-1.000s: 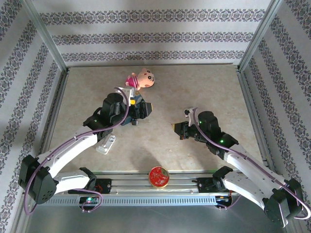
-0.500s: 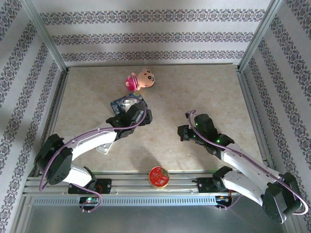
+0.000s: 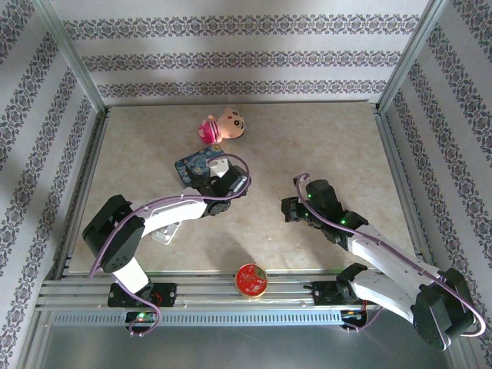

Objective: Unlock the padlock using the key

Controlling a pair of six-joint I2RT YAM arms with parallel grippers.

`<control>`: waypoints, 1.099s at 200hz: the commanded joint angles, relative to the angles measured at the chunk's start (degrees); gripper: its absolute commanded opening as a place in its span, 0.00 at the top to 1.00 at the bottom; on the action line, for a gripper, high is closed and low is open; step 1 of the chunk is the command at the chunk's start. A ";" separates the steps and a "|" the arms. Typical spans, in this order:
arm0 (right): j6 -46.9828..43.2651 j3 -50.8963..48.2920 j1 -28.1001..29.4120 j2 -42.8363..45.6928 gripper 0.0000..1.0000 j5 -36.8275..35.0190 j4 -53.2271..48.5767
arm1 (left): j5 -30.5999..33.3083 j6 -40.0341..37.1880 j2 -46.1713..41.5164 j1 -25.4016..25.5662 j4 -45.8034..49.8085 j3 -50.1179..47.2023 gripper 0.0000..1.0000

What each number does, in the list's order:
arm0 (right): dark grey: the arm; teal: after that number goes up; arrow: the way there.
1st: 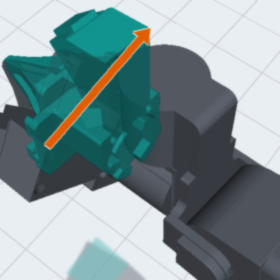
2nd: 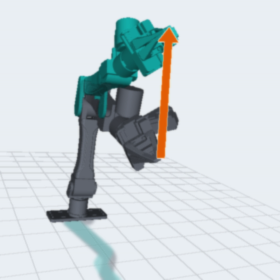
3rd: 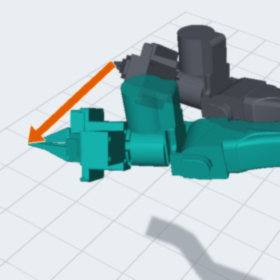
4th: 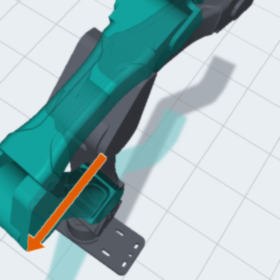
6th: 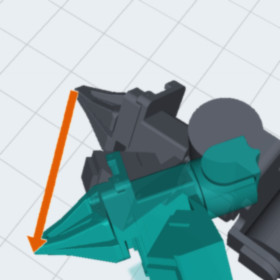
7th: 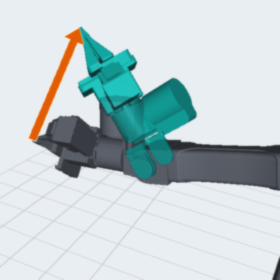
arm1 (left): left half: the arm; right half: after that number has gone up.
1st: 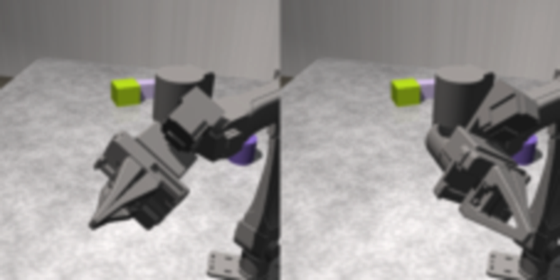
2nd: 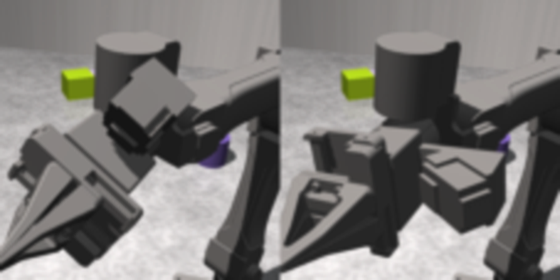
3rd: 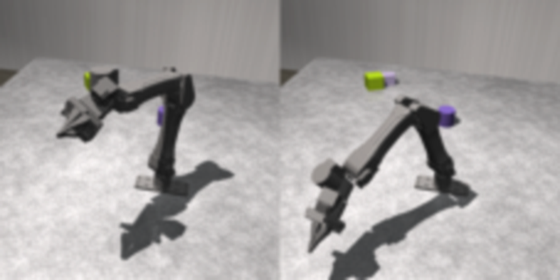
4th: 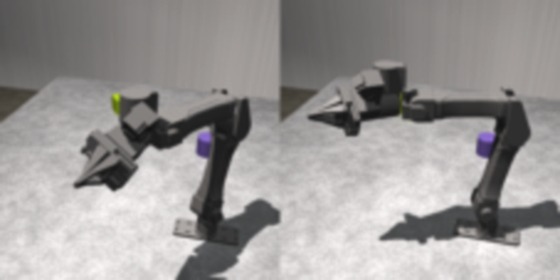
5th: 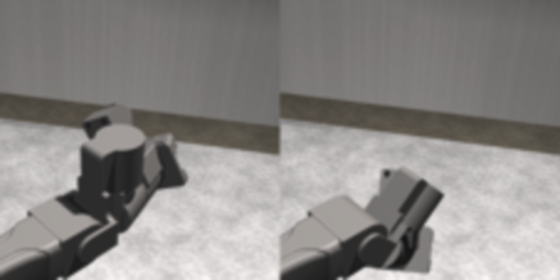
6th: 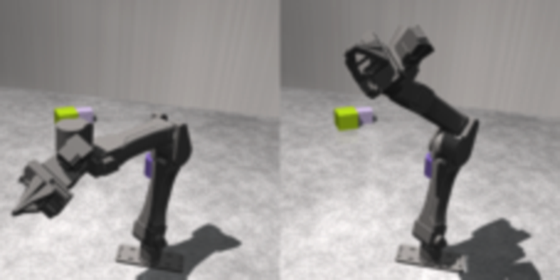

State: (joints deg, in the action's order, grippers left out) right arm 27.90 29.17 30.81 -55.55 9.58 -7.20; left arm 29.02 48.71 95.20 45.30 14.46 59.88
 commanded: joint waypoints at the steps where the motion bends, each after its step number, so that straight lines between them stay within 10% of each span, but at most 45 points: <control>1: 0.35 -0.34 -0.88 0.02 1.00 -1.06 1.13 | 1.73 3.41 1.54 0.58 3.83 0.24 0.06; 220: 2.84 1.07 -0.84 -4.55 1.00 -1.91 5.40 | -5.81 -9.16 10.70 -8.80 -8.72 -2.55 0.29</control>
State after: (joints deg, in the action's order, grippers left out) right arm 30.09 28.40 30.48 -59.55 8.78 -3.40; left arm 23.33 42.39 104.90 38.11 6.76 55.27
